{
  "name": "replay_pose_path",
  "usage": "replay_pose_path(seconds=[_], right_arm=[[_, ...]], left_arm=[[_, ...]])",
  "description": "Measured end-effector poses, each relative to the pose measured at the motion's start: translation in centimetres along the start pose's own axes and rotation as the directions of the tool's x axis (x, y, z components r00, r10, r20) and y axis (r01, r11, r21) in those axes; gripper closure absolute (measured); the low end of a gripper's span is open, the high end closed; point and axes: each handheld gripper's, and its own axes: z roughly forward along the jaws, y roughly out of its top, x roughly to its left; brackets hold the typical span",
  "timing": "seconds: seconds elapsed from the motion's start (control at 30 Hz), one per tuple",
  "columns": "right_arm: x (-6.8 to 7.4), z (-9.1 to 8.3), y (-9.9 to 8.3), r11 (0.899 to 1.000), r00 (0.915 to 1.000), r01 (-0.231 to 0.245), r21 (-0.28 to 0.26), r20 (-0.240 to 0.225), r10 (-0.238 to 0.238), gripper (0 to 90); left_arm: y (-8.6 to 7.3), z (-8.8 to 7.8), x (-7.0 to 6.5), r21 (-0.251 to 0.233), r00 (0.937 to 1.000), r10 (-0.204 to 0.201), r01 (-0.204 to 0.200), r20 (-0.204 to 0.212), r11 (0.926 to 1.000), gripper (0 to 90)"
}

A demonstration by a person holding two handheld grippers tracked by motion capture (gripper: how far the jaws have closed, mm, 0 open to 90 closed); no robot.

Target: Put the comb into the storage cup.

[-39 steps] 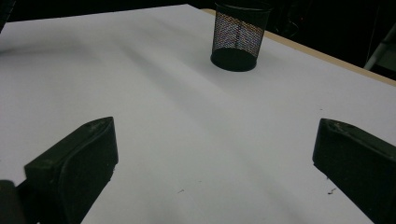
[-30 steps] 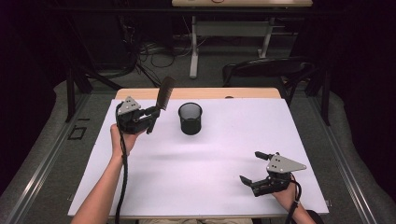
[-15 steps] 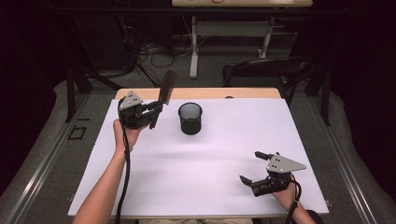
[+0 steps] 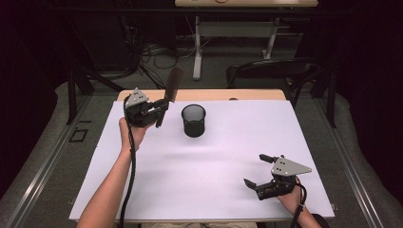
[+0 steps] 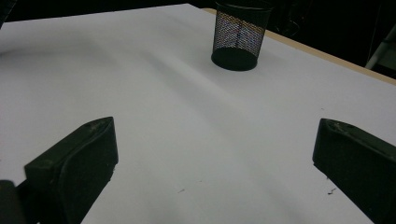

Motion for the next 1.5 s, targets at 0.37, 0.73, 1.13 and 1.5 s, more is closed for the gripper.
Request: replay_pose_path(seconds=[0.37,0.73,1.13,1.5], right_arm=[[-0.1,0.0,0.0,1.000,1.0000,-0.002,0.007,0.004,0.002,0.0],[0.0,0.0,0.0,1.000,1.0000,0.000,0.005,0.002,0.000,0.0],[0.0,0.0,0.0,1.000,1.0000,-0.002,0.005,0.001,0.002,0.0],[0.0,0.0,0.0,1.000,1.0000,-0.002,0.004,0.000,0.002,0.0]], left_arm=[[0.8,1.0,-0.1,-0.005,1.0000,0.004,-0.004,0.002,1.0000,72.5],[1.6,1.6,-0.2,-0.027,1.0000,-0.009,0.009,0.003,0.9996,72.5],[2.7,2.4,-0.5,-0.058,0.9999,-0.015,0.015,0.000,0.9982,72.4],[3.4,3.2,-0.9,-0.086,0.9997,-0.024,0.024,0.005,0.9960,72.4]])
